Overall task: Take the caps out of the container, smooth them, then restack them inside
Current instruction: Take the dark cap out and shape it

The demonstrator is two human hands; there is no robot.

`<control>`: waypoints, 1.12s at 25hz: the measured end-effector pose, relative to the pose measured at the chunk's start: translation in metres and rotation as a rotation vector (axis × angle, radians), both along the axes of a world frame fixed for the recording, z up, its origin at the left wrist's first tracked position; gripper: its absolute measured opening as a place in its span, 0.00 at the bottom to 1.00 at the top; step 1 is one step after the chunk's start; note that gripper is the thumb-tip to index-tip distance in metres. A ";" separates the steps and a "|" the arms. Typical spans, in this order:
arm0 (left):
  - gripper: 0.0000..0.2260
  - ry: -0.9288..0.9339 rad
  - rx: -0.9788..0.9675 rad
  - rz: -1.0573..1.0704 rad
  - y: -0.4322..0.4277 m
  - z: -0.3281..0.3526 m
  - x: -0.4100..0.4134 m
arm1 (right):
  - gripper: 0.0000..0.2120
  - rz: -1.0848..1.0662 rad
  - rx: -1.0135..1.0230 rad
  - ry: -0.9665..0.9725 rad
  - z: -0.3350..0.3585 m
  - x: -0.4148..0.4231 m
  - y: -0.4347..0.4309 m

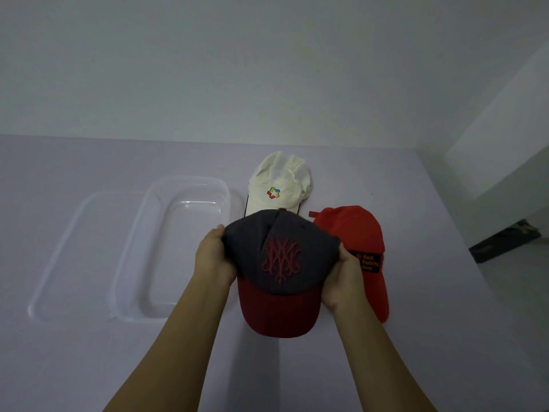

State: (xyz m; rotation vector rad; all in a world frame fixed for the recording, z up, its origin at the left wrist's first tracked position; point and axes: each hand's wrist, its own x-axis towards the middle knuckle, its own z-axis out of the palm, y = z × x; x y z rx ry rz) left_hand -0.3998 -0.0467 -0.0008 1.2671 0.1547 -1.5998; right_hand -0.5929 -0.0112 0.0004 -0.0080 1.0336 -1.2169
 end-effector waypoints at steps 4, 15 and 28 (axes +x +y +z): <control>0.18 -0.122 -0.085 -0.082 -0.002 0.007 -0.002 | 0.24 0.200 -0.005 0.285 -0.005 0.011 -0.003; 0.23 -0.522 0.017 -0.324 -0.004 0.026 -0.037 | 0.29 0.212 0.114 0.376 0.011 0.016 -0.026; 0.13 -0.248 -0.132 -0.149 -0.005 0.023 -0.043 | 0.26 0.142 0.047 0.438 0.019 0.021 -0.043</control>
